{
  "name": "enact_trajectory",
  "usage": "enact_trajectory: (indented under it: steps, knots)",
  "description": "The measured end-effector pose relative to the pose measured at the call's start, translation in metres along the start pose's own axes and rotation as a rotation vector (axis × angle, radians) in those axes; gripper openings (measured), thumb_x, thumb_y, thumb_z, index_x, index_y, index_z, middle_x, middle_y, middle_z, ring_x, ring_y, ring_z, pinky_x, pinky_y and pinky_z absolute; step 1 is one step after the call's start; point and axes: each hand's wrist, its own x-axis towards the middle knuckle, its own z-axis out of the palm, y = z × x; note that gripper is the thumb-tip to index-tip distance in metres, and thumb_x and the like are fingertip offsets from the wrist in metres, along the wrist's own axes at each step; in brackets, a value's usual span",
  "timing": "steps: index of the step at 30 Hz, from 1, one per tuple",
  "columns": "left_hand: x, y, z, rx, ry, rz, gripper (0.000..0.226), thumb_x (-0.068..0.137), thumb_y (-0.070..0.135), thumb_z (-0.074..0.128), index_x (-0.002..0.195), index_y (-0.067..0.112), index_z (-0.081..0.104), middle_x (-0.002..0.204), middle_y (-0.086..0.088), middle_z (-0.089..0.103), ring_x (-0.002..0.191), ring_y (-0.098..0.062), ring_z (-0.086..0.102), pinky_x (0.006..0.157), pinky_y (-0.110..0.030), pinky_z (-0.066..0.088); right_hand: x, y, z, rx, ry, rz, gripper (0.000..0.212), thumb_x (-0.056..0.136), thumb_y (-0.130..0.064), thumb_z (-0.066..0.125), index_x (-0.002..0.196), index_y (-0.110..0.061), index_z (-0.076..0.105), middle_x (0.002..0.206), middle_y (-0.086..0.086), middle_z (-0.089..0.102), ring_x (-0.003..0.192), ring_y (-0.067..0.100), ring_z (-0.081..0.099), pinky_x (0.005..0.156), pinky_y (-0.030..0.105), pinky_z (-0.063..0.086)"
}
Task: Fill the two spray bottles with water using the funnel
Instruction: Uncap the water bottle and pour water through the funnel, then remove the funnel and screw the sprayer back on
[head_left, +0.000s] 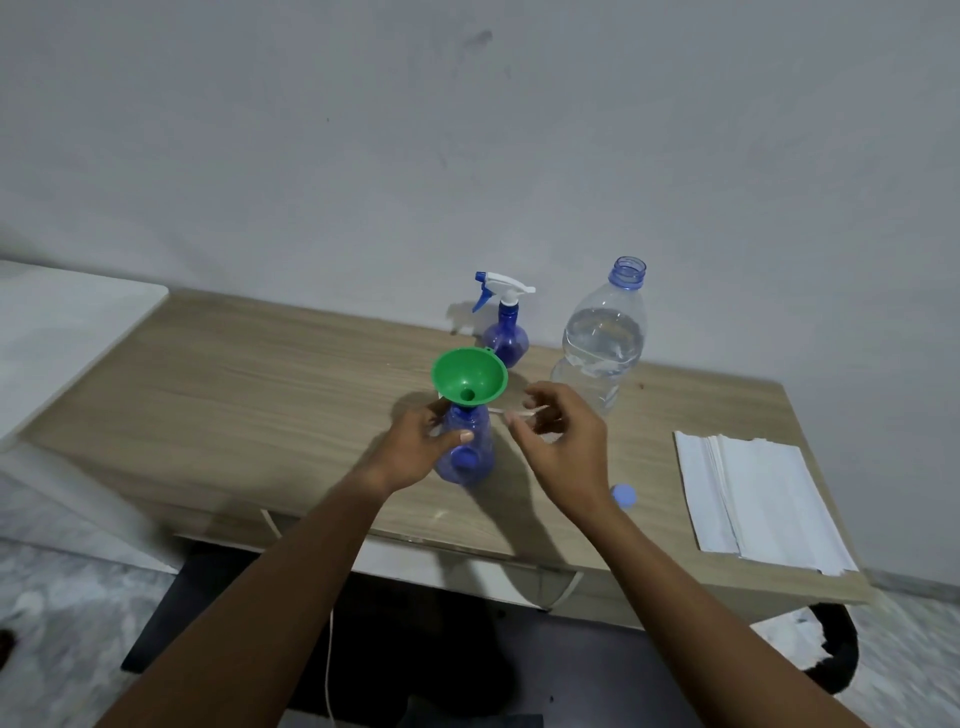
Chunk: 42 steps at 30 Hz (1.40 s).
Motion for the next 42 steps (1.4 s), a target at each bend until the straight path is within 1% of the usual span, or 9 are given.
enact_trajectory:
  steps: [6,12,17,22,26,30,35,39,42]
  knots:
    - [-0.002,-0.009,-0.009,0.070,-0.091,-0.021,0.048,0.086,0.054,0.074,0.129,0.035,0.066,0.129,0.004,0.071,0.125,-0.020,0.064,0.108,-0.056,0.049,0.018,0.003,0.022,0.198,-0.368,0.259,0.102,0.057,-0.035,0.095,0.146,-0.020,0.045,0.139,-0.003,0.060,0.128,0.011,0.058,0.107,0.034,0.049]
    - [-0.011,0.000,-0.012,0.082,-0.085,0.028,0.043,0.088,0.027,0.076,0.130,0.022,0.067,0.125,0.003,0.073,0.123,-0.019,0.066,0.109,-0.054,0.049,0.025,-0.007,0.033,0.302,-0.342,0.291,0.061,0.068,0.002,0.088,0.122,-0.014,0.064,0.116,0.002,0.073,0.111,0.015,0.069,0.091,0.028,0.054]
    - [-0.010,-0.002,-0.021,0.028,-0.057,0.004,0.054,0.090,0.014,0.076,0.141,0.014,0.060,0.133,0.000,0.070,0.128,-0.014,0.063,0.116,-0.043,0.045,0.039,-0.023,0.035,0.445,-0.241,0.351,0.053,0.070,0.003,0.085,0.118,-0.010,0.068,0.114,0.010,0.075,0.111,0.024,0.070,0.095,0.037,0.056]
    - [0.001,-0.018,-0.048,0.020,-0.028,0.063,0.059,0.090,0.004,0.076,0.145,0.012,0.055,0.133,-0.001,0.069,0.123,-0.008,0.063,0.115,-0.035,0.046,0.047,-0.014,0.021,0.289,-0.177,0.322,0.055,0.070,0.012,0.082,0.118,-0.010,0.066,0.109,0.007,0.074,0.101,0.012,0.071,0.082,0.022,0.056]
    - [0.003,-0.024,-0.062,-0.012,-0.034,0.049,0.061,0.091,0.004,0.075,0.148,0.011,0.054,0.136,0.001,0.068,0.128,-0.010,0.062,0.116,-0.033,0.045,0.017,0.030,0.024,-0.046,-0.329,0.432,0.062,0.064,0.005,0.090,0.119,-0.011,0.065,0.111,0.007,0.073,0.104,0.027,0.070,0.091,0.035,0.059]
    - [0.006,-0.031,-0.068,-0.032,-0.055,0.050,0.060,0.093,0.008,0.074,0.148,0.012,0.053,0.135,0.001,0.069,0.130,-0.012,0.062,0.115,-0.034,0.046,-0.005,0.050,0.032,-0.232,-0.448,0.571,0.079,0.056,-0.015,0.098,0.125,-0.013,0.060,0.115,0.002,0.071,0.105,0.022,0.069,0.094,0.039,0.057]
    - [0.007,-0.037,-0.066,-0.045,-0.052,0.063,0.059,0.093,0.008,0.074,0.148,0.013,0.054,0.135,0.001,0.069,0.131,-0.014,0.061,0.114,-0.032,0.047,-0.009,0.066,0.038,-0.237,-0.460,0.652,0.092,0.043,-0.043,0.095,0.122,-0.019,0.056,0.114,0.001,0.071,0.105,0.017,0.069,0.095,0.043,0.058]
    - [0.008,-0.038,-0.067,-0.056,-0.056,0.063,0.059,0.093,0.011,0.075,0.148,0.017,0.054,0.135,0.005,0.069,0.131,-0.012,0.060,0.112,-0.030,0.048,-0.009,0.061,0.039,-0.248,-0.473,0.620,0.084,0.068,-0.027,0.092,0.142,-0.017,0.054,0.125,0.003,0.069,0.110,0.018,0.068,0.100,0.045,0.055]
    - [0.008,-0.039,-0.067,-0.040,-0.061,0.065,0.059,0.093,0.014,0.075,0.148,0.019,0.054,0.136,0.006,0.068,0.132,-0.009,0.059,0.108,-0.022,0.049,-0.010,0.061,0.039,-0.224,-0.454,0.620,0.094,0.057,-0.042,0.091,0.141,-0.018,0.055,0.122,0.002,0.071,0.107,0.018,0.070,0.099,0.045,0.056]
